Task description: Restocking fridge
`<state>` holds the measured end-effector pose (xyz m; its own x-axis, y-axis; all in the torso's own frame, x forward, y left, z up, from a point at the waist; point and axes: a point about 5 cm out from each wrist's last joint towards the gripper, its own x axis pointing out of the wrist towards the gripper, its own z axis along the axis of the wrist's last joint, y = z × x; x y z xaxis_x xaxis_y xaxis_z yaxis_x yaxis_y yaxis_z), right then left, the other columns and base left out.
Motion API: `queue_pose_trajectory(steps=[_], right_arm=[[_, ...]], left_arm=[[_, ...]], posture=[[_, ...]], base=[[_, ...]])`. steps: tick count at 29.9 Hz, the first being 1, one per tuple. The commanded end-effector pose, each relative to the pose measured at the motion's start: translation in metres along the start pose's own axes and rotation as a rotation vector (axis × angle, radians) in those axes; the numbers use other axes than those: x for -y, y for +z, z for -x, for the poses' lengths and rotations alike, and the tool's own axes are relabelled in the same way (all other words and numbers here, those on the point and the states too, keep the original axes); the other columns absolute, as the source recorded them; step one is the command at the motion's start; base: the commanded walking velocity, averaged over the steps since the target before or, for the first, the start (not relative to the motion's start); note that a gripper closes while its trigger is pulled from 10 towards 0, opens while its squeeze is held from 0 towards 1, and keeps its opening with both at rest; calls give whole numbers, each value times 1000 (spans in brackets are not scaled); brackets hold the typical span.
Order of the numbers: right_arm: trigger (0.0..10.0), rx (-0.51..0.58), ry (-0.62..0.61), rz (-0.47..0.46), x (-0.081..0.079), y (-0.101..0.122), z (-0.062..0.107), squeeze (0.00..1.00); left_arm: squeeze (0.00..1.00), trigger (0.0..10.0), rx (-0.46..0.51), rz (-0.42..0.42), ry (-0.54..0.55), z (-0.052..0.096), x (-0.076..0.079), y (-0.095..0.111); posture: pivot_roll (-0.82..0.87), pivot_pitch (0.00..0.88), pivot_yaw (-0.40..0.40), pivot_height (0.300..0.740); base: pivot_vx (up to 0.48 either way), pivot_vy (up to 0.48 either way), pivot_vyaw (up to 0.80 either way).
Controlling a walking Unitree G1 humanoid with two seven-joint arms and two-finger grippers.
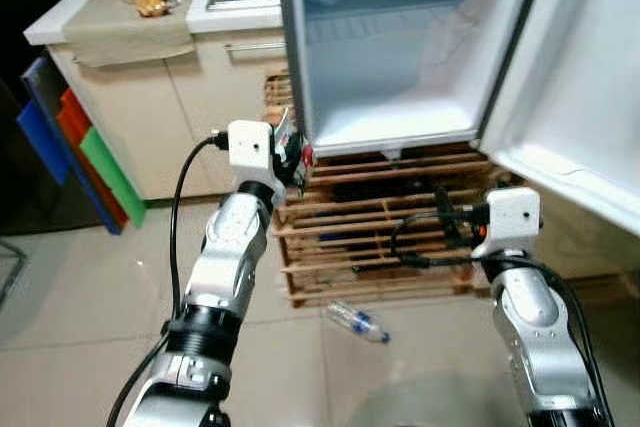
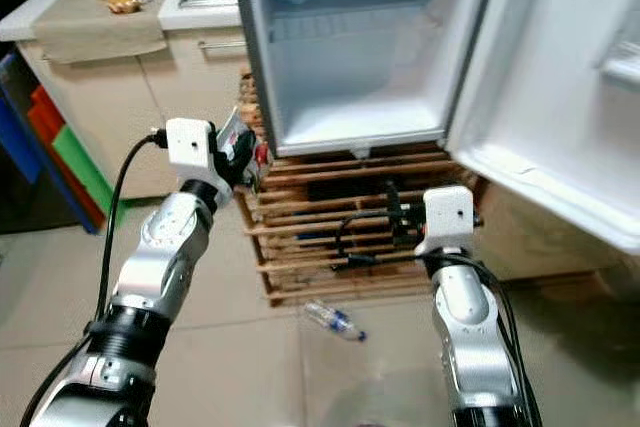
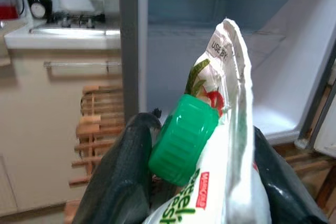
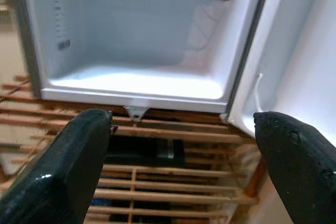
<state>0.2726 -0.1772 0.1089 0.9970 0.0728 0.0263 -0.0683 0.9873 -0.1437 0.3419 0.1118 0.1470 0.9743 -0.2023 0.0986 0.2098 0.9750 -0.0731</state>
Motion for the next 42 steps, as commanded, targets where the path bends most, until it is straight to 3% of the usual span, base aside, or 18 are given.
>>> queue_pose_trajectory(steps=[1, 4, 6, 9, 10, 22, 30, 42], right_arm=[[10000, 11, 20, -12, 3, 1, 5, 0], [10000, -4, 33, -8, 7, -3, 16, 0], [10000, -46, 25, -7, 19, -12, 41, 0], [10000, -67, 32, -2, 21, -16, 49, 0], [10000, -78, 41, -1, 19, -19, 53, 0], [10000, -62, 109, -27, 0, -16, 45, 0], [10000, -73, 90, -21, 8, -17, 44, 0], [10000, -78, 123, -29, 0, -17, 45, 0]], left_arm=[[0, 10000, 19, -9, 13, -3, -3, 5], [0, 10000, 27, -11, 19, -4, -5, 7], [0, 10000, 42, -36, 27, -5, -9, 10], [0, 10000, 47, -45, 22, -6, -10, 12], [0, 10000, 55, -14, -11, -7, -8, 14], [0, 10000, 71, -3, -103, -32, 14, 32], [0, 10000, 83, -18, -117, -44, 7, 44], [0, 10000, 119, -34, -203, -61, 24, 64]], posture=[[-198, 0, 87, 740], [-197, 0, 83, 740], [-200, 0, 81, 740], [-200, 0, 81, 740], [-206, 0, 85, 740], [-213, 0, 89, 740], [-218, 0, 87, 740], [-217, 0, 90, 740]], base=[[0, 0, 0], [0, 0, 0], [0, 0, 0], [0, 0, 0], [0, 0, 0], [480, 0, 0], [480, 0, 0], [480, 0, 0]])
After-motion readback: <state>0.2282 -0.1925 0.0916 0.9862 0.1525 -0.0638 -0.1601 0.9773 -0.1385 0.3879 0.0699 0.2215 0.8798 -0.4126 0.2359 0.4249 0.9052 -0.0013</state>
